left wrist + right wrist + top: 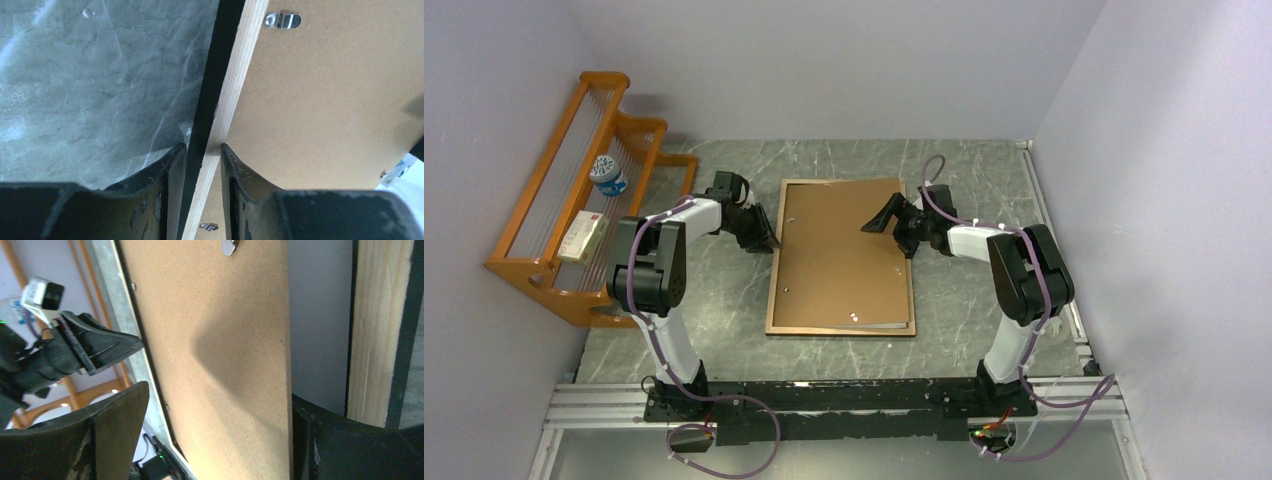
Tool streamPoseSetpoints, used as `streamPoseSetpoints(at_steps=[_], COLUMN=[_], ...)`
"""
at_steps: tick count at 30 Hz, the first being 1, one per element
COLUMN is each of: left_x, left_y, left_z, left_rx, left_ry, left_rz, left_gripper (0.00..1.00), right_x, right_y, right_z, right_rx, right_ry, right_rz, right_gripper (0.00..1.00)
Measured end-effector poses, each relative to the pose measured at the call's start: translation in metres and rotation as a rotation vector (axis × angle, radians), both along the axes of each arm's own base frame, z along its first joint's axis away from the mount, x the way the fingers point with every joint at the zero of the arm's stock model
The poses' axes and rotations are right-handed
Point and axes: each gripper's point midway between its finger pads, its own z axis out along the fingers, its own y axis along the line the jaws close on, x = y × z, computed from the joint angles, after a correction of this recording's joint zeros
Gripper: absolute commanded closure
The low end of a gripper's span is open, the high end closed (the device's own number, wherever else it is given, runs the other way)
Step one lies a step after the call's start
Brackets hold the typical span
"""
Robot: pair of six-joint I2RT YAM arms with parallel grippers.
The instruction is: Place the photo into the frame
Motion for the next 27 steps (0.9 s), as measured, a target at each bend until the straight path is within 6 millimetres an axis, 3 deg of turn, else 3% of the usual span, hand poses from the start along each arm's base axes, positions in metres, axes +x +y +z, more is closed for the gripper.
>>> streamPoseSetpoints(at_steps=[6,14,18,23,27], left_x=[-0.002,-0.005,-0.005,-0.006,-0.008], left_y=[0.003,0.005,0.006,0.006,0.006], left_z=[0.0,0.0,-0.001,-0.001,-0.001], left_rx=[0.028,0.042,0.044,0.044,0.043], left_ry=[0.017,0.025,0.028,0.033,0.039], left_rz=[0.003,-0.005,-0.005,-0.005,-0.006], left_gripper=[0.59,0.56,0.55,0.54,0.55], right_x=[0.0,-0.026,-0.032,-0.029,-0.03], right_y=[-0.006,-0.035,-0.048,-0.065,-0.075], right_z=[0.007,0.0,0.006,0.019,0.014], right_rx=[-0.154,-0.318,-0.37,-0.441,-0.498], right_ry=[0.035,0.107,0.108,0.054,0.056], right_rz=[0.017,0.034,0.026,-0.008,-0.016], right_gripper=[0.02,0.01,0.01,0.01,0.03])
